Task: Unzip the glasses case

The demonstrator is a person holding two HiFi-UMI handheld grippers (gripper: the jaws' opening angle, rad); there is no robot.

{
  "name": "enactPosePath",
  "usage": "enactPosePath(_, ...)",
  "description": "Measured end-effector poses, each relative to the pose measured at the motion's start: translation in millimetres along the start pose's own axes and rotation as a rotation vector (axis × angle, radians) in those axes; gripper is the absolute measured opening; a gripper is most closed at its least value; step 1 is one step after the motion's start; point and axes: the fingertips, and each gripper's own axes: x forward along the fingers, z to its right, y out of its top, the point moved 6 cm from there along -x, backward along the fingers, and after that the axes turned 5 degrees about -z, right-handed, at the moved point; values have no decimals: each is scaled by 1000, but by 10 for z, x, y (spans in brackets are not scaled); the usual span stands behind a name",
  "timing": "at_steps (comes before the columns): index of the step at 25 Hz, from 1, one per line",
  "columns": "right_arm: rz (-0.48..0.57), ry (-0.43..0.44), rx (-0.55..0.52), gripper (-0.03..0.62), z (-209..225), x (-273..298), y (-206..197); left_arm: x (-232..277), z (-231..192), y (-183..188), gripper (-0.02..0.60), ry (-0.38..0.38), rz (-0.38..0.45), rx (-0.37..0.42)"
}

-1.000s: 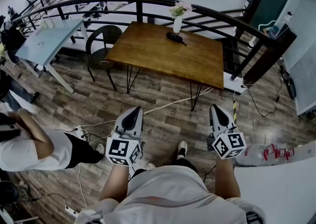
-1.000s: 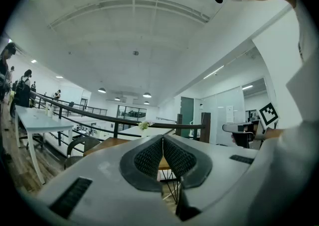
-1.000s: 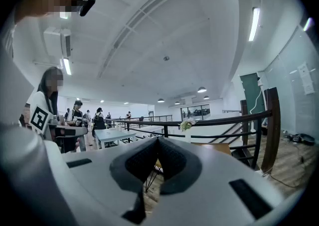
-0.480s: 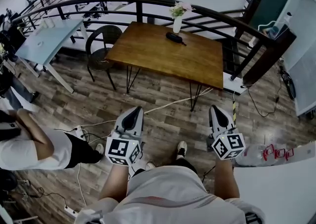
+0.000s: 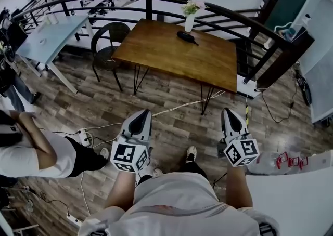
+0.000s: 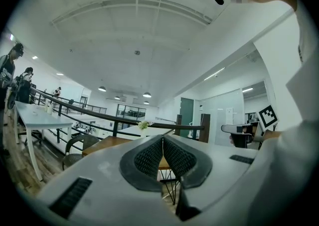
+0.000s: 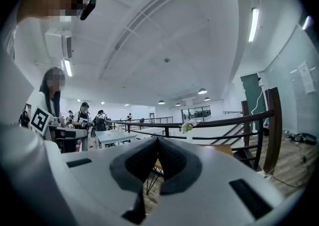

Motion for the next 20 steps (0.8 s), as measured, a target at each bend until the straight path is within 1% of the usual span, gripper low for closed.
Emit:
enactPosePath(5, -31, 2, 4, 51, 85, 179, -3, 132, -92, -18, 18, 5, -14, -16)
enactPosePath(8, -39, 22, 7, 51, 206, 372, 3, 295, -133, -15, 18, 21, -24, -14)
enactPosePath(15, -48, 87, 30, 51, 585, 1046, 79, 888, -290, 123, 18, 67, -43, 7)
enactPosePath(20, -54, 131, 35, 51, 1067, 1543, 181, 1482, -296, 285, 18, 98, -55, 30)
